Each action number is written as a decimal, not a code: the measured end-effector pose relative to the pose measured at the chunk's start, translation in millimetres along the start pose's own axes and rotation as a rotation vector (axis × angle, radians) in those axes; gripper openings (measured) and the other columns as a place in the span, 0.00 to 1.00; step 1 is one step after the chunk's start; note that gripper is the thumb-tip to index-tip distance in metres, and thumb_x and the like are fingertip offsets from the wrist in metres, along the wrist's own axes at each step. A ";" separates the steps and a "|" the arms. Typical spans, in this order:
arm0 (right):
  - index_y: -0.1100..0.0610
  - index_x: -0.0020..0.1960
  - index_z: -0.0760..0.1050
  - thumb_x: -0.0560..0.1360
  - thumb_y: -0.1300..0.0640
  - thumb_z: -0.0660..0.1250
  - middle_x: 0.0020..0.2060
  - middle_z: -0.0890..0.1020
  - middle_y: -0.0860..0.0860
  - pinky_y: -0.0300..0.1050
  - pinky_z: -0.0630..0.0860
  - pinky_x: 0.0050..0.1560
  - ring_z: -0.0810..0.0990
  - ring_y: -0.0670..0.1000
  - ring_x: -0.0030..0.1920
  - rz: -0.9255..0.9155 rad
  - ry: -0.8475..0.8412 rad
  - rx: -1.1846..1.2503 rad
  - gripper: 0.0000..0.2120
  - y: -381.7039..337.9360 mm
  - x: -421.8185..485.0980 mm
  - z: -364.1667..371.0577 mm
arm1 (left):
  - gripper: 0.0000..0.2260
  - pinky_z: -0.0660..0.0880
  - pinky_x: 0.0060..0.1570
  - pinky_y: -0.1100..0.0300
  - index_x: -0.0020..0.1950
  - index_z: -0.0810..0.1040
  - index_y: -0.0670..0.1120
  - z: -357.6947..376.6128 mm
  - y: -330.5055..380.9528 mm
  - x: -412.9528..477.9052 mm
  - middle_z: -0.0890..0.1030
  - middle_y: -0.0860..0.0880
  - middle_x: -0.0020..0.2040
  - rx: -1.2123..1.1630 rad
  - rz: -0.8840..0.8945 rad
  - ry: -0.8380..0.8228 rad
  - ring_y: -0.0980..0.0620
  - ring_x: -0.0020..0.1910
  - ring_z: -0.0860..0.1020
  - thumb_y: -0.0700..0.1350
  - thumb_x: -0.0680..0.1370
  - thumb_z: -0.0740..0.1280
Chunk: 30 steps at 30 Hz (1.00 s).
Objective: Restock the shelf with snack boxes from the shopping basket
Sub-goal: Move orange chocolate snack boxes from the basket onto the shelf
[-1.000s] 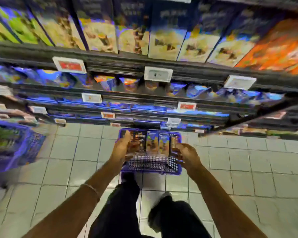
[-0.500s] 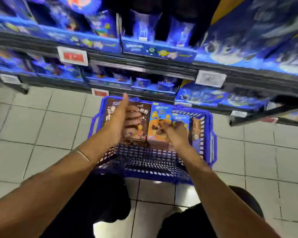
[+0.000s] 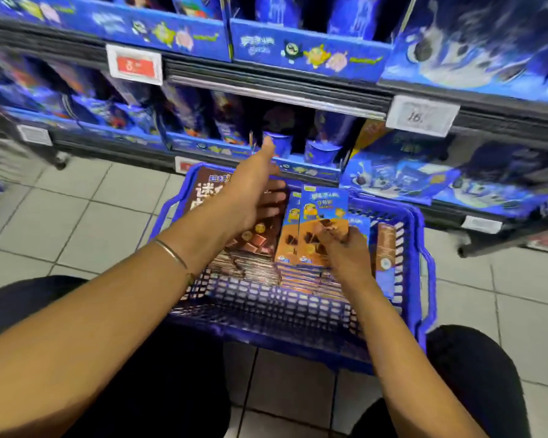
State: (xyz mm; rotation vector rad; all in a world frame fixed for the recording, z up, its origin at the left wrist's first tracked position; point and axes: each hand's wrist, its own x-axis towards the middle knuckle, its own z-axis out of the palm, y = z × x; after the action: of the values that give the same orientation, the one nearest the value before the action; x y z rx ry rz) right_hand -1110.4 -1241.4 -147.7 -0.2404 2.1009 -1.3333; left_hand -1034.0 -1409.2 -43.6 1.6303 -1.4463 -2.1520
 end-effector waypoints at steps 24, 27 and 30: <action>0.63 0.58 0.76 0.75 0.45 0.72 0.47 0.83 0.59 0.57 0.80 0.46 0.82 0.61 0.45 0.133 -0.038 -0.003 0.23 -2.0 13.1 10.5 | 0.19 0.85 0.37 0.52 0.68 0.77 0.39 21.5 -9.4 -20.5 0.89 0.43 0.49 -0.164 0.223 -0.168 0.47 0.41 0.88 0.43 0.79 0.75; 0.54 0.63 0.76 0.64 0.33 0.69 0.60 0.79 0.56 0.59 0.76 0.60 0.77 0.60 0.61 0.041 -0.019 -0.174 0.35 10.1 12.3 28.1 | 0.21 0.86 0.42 0.50 0.70 0.78 0.39 22.4 -12.3 -19.2 0.89 0.41 0.52 -0.140 0.177 -0.178 0.44 0.44 0.88 0.44 0.79 0.76; 0.51 0.62 0.76 0.62 0.32 0.69 0.61 0.79 0.55 0.60 0.75 0.61 0.76 0.60 0.63 0.003 -0.003 -0.191 0.35 17.6 14.5 34.1 | 0.21 0.87 0.43 0.48 0.69 0.79 0.41 17.4 -11.1 -21.1 0.89 0.42 0.52 -0.126 0.137 -0.192 0.44 0.44 0.88 0.46 0.79 0.76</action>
State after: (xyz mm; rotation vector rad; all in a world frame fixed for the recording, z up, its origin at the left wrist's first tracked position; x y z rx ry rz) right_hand -1098.5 -1265.4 -178.7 -0.3185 2.2270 -1.1295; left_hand -1033.7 -1380.5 -36.7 1.2755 -1.3910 -2.3212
